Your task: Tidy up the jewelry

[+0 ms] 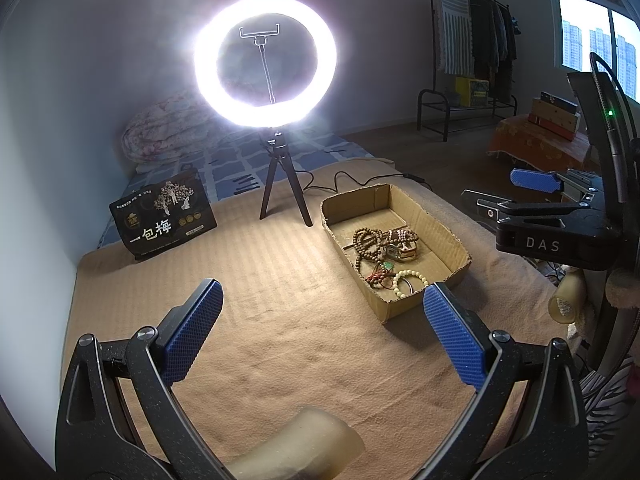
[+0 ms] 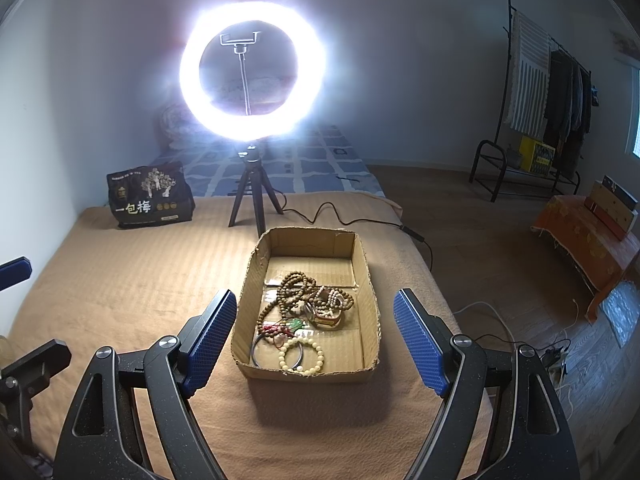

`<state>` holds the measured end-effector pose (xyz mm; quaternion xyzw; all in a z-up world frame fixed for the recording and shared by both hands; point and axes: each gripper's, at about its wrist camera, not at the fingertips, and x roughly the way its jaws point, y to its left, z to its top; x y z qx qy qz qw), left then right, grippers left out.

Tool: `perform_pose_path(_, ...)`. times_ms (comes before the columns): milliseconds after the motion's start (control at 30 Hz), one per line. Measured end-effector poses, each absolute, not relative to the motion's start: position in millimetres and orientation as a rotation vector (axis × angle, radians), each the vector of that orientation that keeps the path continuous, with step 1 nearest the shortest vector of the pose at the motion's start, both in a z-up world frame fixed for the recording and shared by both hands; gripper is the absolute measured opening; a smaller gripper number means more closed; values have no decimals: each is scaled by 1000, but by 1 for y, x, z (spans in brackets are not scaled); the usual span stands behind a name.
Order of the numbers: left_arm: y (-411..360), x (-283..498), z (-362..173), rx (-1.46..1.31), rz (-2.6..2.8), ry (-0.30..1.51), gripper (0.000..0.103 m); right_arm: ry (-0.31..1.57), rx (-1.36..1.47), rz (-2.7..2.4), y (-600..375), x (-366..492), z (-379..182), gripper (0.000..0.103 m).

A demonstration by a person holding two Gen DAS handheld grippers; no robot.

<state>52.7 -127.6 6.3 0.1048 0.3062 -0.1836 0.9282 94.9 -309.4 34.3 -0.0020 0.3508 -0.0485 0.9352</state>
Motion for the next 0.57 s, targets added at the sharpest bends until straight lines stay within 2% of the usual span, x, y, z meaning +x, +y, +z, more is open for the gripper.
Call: perform_pose_path(567,-126,48,5,209,-357,620,102,719,-6,-95,-308,94,33,81)
